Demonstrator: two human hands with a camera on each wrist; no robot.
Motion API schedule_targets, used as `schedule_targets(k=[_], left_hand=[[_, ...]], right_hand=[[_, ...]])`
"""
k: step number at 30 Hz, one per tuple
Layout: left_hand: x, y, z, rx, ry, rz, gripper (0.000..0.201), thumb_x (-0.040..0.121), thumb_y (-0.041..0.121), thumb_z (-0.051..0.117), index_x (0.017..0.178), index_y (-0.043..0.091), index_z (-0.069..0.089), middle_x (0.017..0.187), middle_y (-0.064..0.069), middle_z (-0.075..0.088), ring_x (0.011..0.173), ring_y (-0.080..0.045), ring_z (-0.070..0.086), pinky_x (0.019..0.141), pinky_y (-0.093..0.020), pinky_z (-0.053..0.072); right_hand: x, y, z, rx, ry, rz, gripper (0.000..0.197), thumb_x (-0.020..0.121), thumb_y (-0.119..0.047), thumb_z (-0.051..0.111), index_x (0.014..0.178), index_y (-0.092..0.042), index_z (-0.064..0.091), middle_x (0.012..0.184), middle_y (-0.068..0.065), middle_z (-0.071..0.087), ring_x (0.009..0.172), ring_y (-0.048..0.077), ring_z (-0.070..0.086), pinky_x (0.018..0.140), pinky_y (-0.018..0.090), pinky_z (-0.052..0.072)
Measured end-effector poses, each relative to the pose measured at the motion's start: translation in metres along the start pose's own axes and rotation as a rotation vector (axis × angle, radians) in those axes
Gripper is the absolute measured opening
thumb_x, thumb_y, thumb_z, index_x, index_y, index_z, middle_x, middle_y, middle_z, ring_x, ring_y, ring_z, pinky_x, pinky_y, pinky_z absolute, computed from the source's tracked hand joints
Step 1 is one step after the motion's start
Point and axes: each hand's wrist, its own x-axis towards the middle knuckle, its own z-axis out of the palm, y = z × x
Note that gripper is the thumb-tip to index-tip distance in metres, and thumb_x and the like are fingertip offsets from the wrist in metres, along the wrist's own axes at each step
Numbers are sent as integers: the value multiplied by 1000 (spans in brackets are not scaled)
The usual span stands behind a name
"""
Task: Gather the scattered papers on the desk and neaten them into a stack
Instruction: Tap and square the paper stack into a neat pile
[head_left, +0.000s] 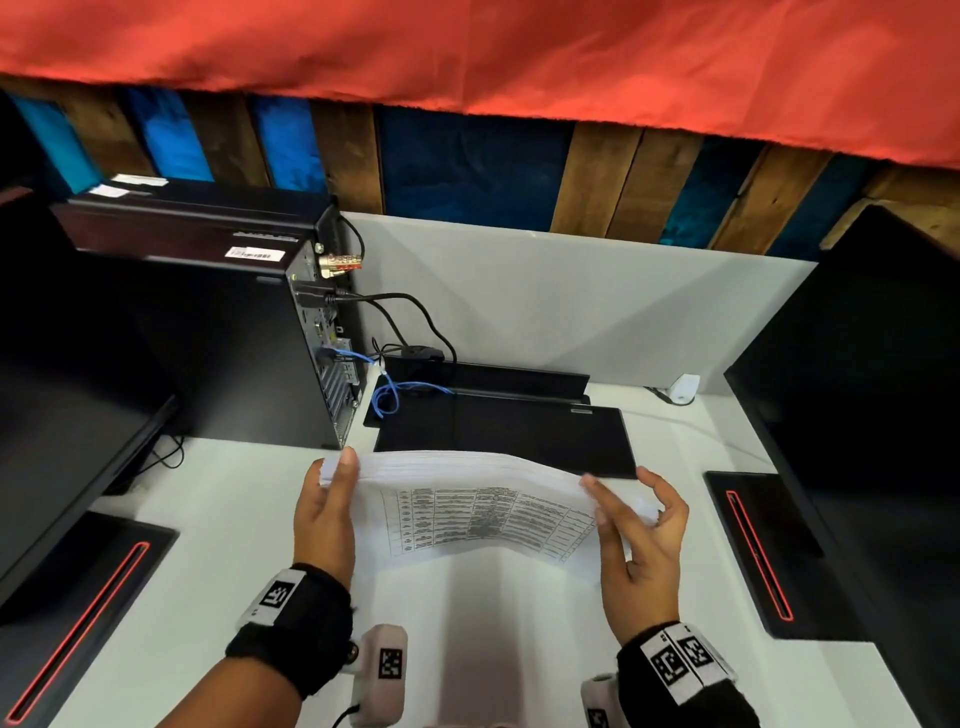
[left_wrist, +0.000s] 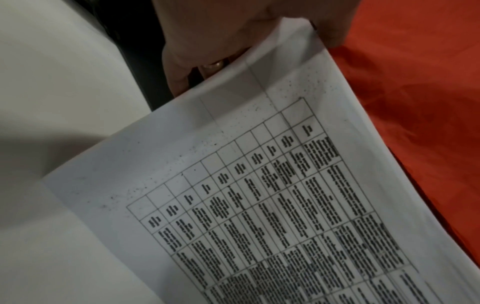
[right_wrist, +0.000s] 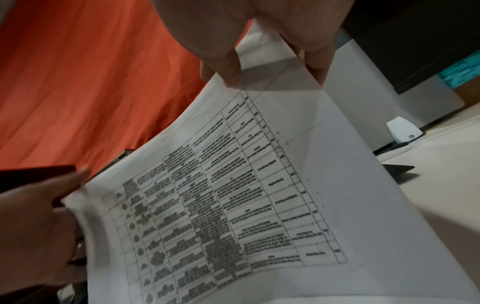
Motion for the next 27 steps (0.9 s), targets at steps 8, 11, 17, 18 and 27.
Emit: schedule_targets(k=[8,11,17,18,27], left_hand=[[4,-10,-10,92,-95,17,61,56,27,87,110,17,61,106,-8,72,96,-22,69,84,-36,54],[7,-13,-14,110,-129,-30,69,52,21,92,114,12,62,108,-10,74,99,-25,71,88,-41,55],[13,-19,-21,176,-150,-68,53,62,-2,83,111,6,65,103,-12,75,97,-27,72,89,-43,55],[15,-19,-22,189,-156,-64,52,63,-2,82,112,6,65,103,-12,75,97,-28,71,89,-43,54],[13,-15,-21,287,-197,-36,26,83,-14,59,108,-7,57,89,-10,70,89,-21,71,61,-10,54]], right_hand=[[2,-6,0,-63,20,-14,43,87,4,61,107,-33,70,140,7,33,120,7,43,97,-3,26],[2,-9,-1,-99,15,-49,42,85,8,62,109,-25,71,140,14,34,126,-16,28,97,-6,23],[1,-5,-1,-122,-35,0,42,89,-7,61,121,-34,62,147,4,24,124,-20,25,97,-6,21],[1,-5,-1,-129,-43,9,43,89,-9,61,123,-36,59,148,2,21,121,-20,27,96,-8,22],[-1,-1,4,-86,-9,106,45,87,-11,64,129,-24,55,150,1,16,118,-27,28,91,14,37]])
